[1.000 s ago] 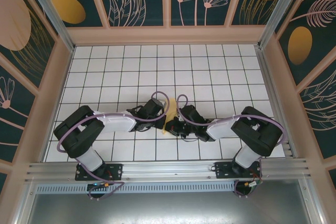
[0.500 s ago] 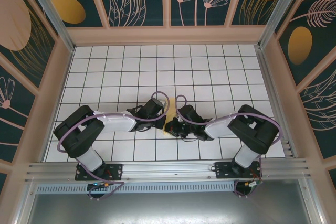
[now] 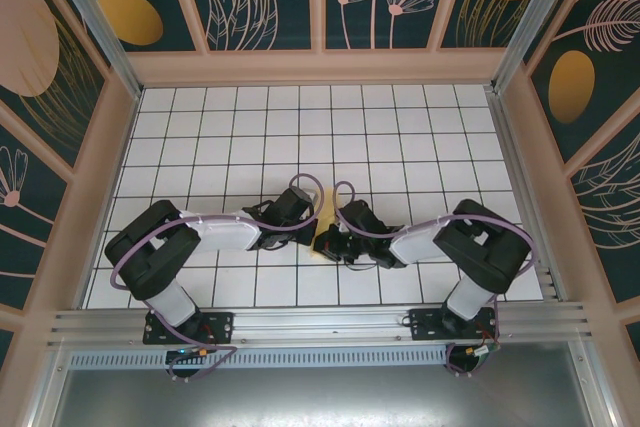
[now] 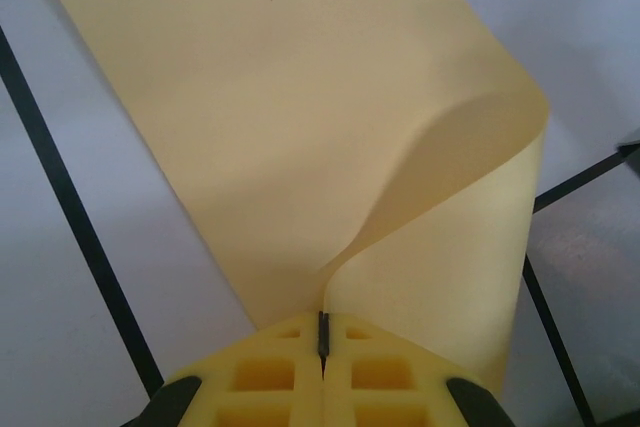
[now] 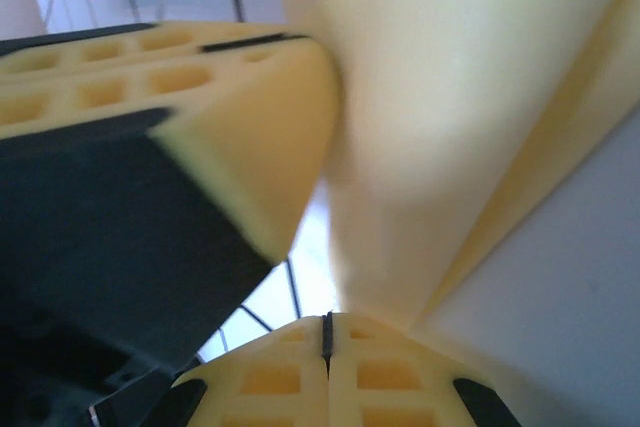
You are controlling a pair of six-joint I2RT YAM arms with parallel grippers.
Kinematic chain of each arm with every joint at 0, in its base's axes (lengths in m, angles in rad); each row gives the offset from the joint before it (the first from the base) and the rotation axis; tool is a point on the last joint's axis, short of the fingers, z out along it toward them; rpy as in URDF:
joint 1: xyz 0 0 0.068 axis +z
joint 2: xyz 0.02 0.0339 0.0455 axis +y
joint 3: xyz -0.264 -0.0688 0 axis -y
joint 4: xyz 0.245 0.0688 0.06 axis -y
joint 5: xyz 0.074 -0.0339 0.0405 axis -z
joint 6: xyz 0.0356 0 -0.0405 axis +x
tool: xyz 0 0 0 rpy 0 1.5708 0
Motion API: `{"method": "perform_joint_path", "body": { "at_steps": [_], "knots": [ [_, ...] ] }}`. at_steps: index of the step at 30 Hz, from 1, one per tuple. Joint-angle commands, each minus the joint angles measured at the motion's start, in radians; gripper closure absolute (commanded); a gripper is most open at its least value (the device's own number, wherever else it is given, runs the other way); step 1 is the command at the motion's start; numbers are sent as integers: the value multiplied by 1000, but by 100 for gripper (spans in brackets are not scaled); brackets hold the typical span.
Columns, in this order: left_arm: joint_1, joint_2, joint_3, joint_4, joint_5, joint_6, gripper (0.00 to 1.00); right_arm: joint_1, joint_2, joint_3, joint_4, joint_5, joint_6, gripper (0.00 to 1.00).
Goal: Fold a paper plane with a square sheet of paper (pick it up from the middle)
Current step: Third fold the triangle at the center of the table.
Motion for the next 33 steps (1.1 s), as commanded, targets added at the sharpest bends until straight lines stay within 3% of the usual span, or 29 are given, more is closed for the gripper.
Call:
{"method": "perform_joint_path", "body": {
  "at_steps": [1, 6, 11, 21, 33],
  "knots": [
    [4, 45, -3, -55, 10, -6, 100, -9, -76, 6, -54, 41, -40, 100],
    [4, 39, -6, -50, 14, -4, 100, -121, -170, 14, -212, 121, -113, 100],
    [3, 45, 1, -57, 14, -1, 100, -226, -76, 212, -420, 121, -310, 100],
    [4, 31, 11, -70, 8, 11, 100, -236, 261, 572, -697, 176, -509, 100],
    [4, 17, 52, -85, -42, 37, 100, -223, 350, 632, -769, 210, -565, 100]
  ]
}}
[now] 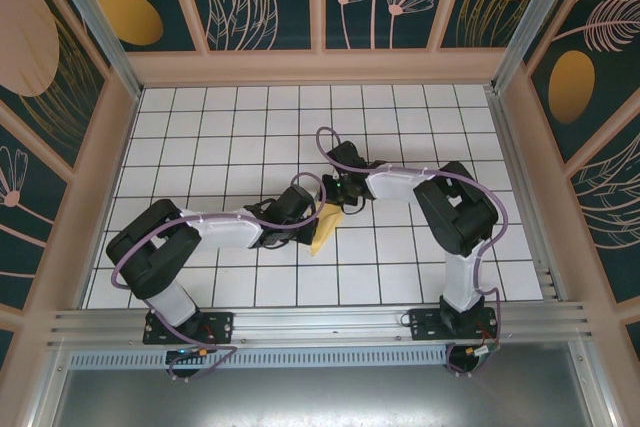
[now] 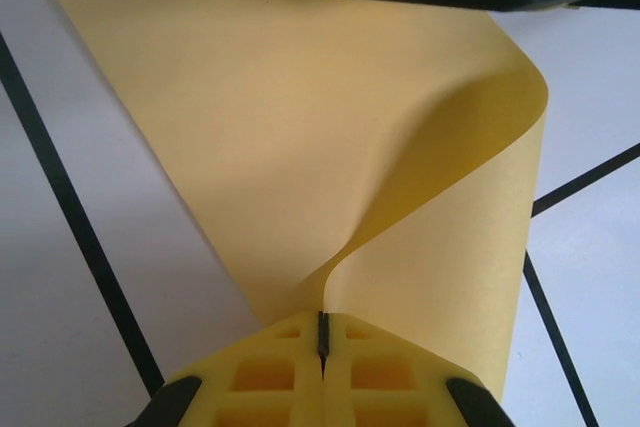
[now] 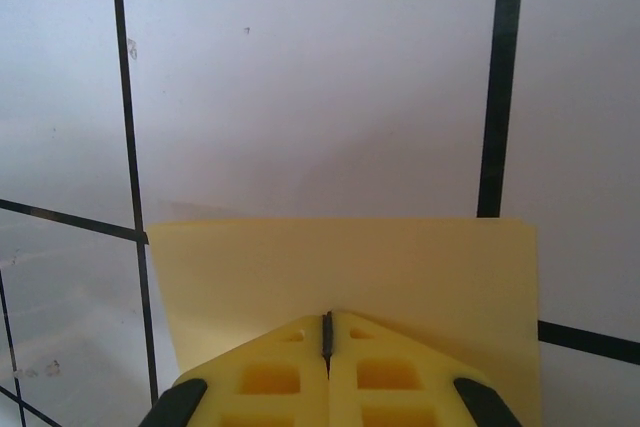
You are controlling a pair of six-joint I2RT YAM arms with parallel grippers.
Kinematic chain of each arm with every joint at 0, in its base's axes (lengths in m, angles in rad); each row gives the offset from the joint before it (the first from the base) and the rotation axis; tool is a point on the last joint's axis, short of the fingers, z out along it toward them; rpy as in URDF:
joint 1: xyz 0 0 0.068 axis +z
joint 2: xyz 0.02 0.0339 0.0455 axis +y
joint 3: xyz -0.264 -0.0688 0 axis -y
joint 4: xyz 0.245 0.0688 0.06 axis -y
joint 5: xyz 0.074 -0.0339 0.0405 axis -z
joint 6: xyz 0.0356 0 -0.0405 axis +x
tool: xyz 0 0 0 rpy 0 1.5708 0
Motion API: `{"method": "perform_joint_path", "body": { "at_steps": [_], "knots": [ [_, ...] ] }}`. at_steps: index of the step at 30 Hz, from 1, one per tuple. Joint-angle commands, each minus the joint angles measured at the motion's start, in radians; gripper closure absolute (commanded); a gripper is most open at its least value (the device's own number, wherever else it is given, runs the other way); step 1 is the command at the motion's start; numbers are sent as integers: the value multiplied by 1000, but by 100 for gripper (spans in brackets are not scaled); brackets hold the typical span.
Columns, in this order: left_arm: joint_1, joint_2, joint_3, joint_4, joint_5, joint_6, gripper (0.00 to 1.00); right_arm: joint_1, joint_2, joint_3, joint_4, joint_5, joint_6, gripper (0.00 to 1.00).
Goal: Fold a paper plane with a square sheet of paper (pick it up from the middle)
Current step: Third fold the triangle at the center of the table.
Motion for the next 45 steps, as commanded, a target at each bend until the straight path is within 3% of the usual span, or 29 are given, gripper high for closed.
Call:
{"method": "perform_joint_path", "body": {
  "at_steps": [1, 45],
  "knots": [
    [4, 14, 25, -41, -35, 28, 100, 9, 46, -5, -91, 38, -33, 100],
    [3, 15, 19, 30, -7, 64, 97, 11, 60, -5, -91, 29, -38, 100]
  ]
}}
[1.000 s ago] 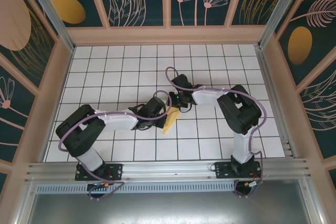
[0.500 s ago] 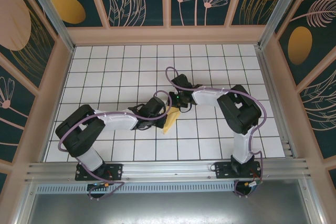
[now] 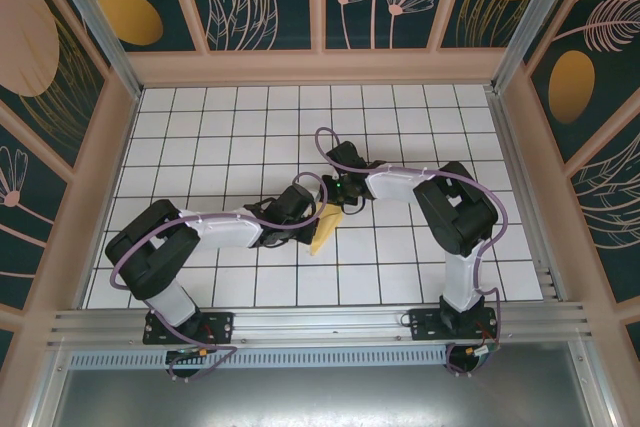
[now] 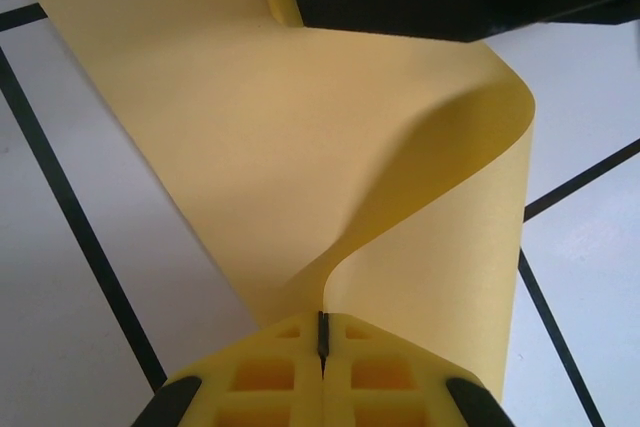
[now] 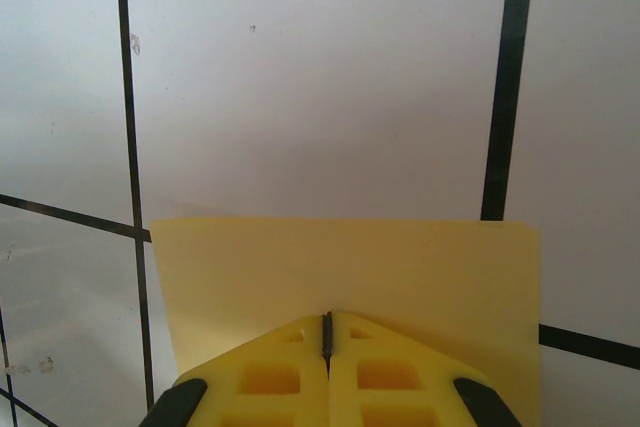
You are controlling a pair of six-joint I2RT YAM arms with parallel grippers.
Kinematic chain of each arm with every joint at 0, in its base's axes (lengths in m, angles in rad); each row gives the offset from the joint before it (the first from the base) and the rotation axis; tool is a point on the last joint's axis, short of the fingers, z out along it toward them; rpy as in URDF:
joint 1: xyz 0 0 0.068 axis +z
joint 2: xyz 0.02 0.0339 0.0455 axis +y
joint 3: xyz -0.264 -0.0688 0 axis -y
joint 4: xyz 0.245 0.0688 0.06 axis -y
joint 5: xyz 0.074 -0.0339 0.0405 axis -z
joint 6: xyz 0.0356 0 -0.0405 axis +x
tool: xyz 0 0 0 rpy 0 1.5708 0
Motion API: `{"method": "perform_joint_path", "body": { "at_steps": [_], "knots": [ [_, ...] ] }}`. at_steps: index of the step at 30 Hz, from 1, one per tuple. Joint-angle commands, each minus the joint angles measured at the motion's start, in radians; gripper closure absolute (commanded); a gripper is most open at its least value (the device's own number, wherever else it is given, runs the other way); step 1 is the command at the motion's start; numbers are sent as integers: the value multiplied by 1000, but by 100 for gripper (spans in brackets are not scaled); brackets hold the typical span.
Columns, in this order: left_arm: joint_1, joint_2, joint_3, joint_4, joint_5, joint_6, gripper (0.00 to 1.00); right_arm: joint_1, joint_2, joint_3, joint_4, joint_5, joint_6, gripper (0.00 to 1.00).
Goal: Fold a paper plane with a square sheet of paper (pick it up from the middle)
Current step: Third fold the triangle at the center of the table.
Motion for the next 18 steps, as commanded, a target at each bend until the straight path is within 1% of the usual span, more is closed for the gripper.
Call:
{"method": "perform_joint_path", "body": {
  "at_steps": [1, 6, 9, 11, 18],
  "knots": [
    [4, 22, 13, 32, 5, 20, 97, 9, 62, -7, -89, 25, -19, 100],
    [4, 26, 12, 51, 21, 21, 97, 9, 61, -10, -88, 25, -14, 100],
    [4, 40, 17, 27, -9, 17, 98, 9, 59, -10, -89, 25, -14, 100],
    [3, 51, 20, 23, 9, 16, 98, 9, 57, -11, -88, 24, -14, 100],
    [4, 45, -14, 16, 6, -21, 98, 6, 50, 1, -94, 24, -17, 100]
  ]
}}
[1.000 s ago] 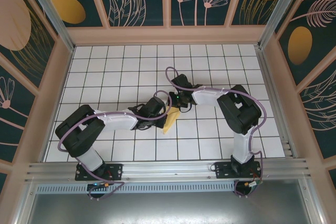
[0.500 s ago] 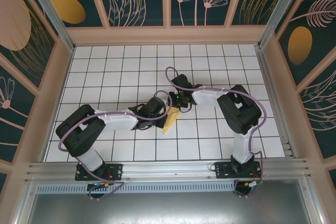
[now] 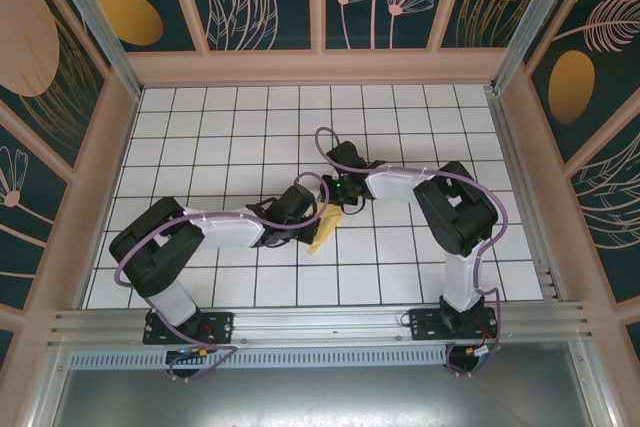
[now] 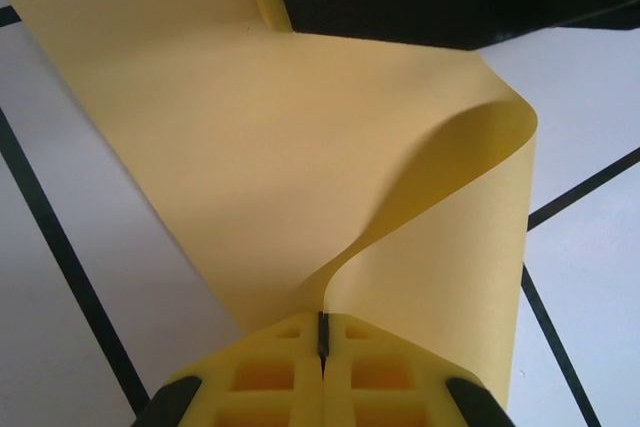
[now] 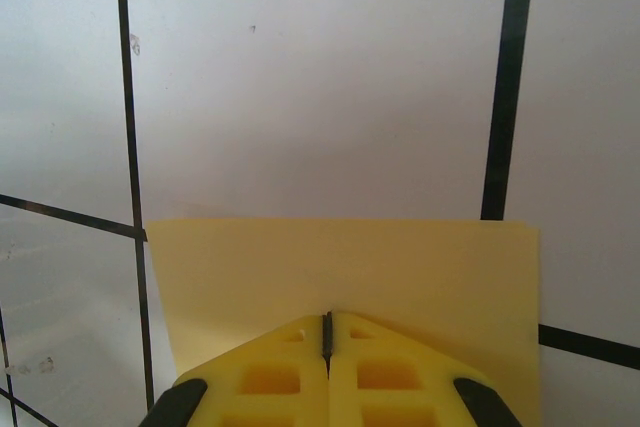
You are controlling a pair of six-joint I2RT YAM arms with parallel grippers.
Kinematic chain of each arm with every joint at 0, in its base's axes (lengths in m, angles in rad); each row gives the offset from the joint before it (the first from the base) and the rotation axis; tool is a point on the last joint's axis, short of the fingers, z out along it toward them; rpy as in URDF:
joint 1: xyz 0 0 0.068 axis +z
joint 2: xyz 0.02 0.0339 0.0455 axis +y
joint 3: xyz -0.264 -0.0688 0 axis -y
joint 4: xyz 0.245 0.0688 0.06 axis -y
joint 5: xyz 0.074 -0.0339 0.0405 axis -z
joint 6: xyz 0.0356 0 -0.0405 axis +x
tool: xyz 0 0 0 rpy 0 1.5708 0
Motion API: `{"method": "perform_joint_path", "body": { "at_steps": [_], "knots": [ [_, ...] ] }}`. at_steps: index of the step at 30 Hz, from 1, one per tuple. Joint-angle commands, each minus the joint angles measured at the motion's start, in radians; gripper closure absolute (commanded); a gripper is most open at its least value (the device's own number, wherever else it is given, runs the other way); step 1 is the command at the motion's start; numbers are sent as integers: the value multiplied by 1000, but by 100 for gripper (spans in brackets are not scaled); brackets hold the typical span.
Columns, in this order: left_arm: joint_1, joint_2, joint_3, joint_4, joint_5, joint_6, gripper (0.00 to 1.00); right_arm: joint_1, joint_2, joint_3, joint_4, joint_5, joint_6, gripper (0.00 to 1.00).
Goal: Fold a paper plane with a square sheet of paper (pick it up from the middle)
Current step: Third fold the triangle at the center of the table.
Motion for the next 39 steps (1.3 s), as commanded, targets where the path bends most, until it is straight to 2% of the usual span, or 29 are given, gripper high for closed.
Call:
{"method": "perform_joint_path", "body": {
  "at_steps": [1, 7, 12, 16, 19, 22, 25, 29, 34, 39],
  "knots": [
    [4, 12, -24, -8, -2, -24, 98, 6, 50, 3, -94, 25, -18, 100],
    [3, 15, -33, -5, -4, -32, 99, -2, 5, 1, -73, 15, -1, 100],
    [4, 20, -33, -4, 3, -32, 99, -52, -205, -59, -35, 57, 62, 100],
    [4, 22, -33, -1, 2, -31, 99, -76, -436, -271, 117, 45, 162, 100],
    [3, 25, -31, -4, 7, -31, 99, -70, -595, -480, 297, -38, 258, 100],
    [4, 25, -31, 0, 12, -31, 99, -22, -678, -658, 515, -127, 380, 100],
    [4, 26, -30, -3, 13, -30, 99, 93, -662, -716, 609, -122, 447, 100],
    [4, 26, -27, -3, 18, -31, 99, 211, -536, -693, 662, -118, 481, 100],
    [4, 27, -24, -6, 18, -32, 99, 253, -399, -645, 716, -153, 505, 100],
    [4, 56, -22, -5, 26, -29, 99, 253, -352, -622, 721, -173, 497, 100]
  ]
}}
